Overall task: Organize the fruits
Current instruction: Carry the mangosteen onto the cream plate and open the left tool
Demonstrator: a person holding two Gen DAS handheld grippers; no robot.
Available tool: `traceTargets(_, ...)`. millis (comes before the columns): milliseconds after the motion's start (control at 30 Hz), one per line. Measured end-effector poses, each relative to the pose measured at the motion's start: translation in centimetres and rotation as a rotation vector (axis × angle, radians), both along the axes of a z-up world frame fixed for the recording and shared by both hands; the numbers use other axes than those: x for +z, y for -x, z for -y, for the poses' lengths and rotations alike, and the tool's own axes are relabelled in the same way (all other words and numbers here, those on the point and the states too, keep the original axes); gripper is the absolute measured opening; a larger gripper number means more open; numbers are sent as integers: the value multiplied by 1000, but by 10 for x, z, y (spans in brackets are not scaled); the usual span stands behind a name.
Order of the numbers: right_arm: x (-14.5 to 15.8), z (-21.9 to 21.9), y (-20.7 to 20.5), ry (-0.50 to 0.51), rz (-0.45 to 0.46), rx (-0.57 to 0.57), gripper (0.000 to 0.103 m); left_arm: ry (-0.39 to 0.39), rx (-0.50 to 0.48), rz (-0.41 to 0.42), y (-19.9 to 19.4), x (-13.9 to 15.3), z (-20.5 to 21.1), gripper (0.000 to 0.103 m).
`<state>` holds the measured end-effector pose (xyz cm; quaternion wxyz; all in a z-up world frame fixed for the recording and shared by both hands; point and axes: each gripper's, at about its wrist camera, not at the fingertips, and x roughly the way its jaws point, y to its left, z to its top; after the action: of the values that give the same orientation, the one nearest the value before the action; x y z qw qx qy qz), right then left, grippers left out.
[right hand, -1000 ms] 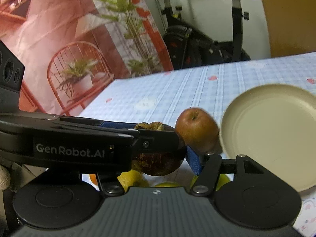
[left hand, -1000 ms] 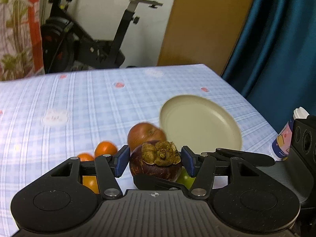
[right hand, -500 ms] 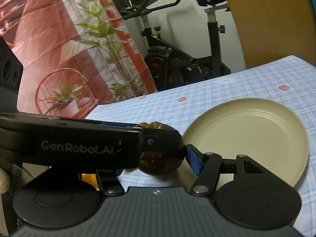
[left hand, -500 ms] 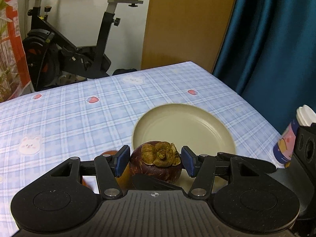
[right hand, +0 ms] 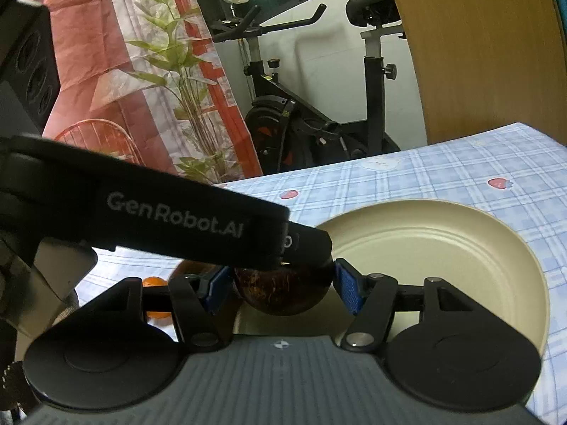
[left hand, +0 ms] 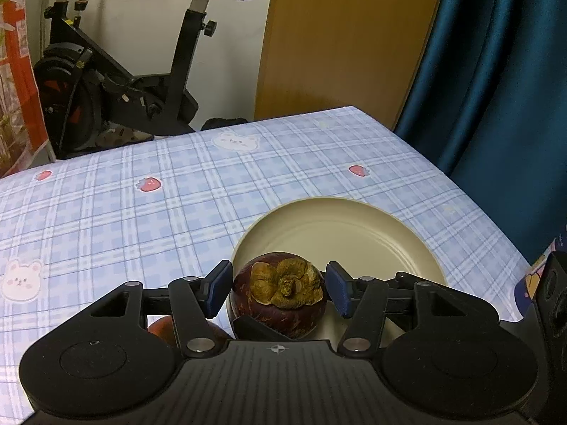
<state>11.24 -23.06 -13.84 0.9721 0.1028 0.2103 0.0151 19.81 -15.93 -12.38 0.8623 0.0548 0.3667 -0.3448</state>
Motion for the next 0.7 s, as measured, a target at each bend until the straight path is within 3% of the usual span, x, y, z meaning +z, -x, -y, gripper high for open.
traceTargets(500, -4, -2, -7, 24, -50, -24, 65, -15, 17, -2, -4, -9, 3, 66)
traceTargets(633, -2, -1, -1, 22, -19, -39, 80, 16, 59, 26, 0, 1, -9, 67)
traceTargets(700, -1, -2, 7, 29, 17, -43, 81, 36, 79, 44, 4, 8, -17, 69)
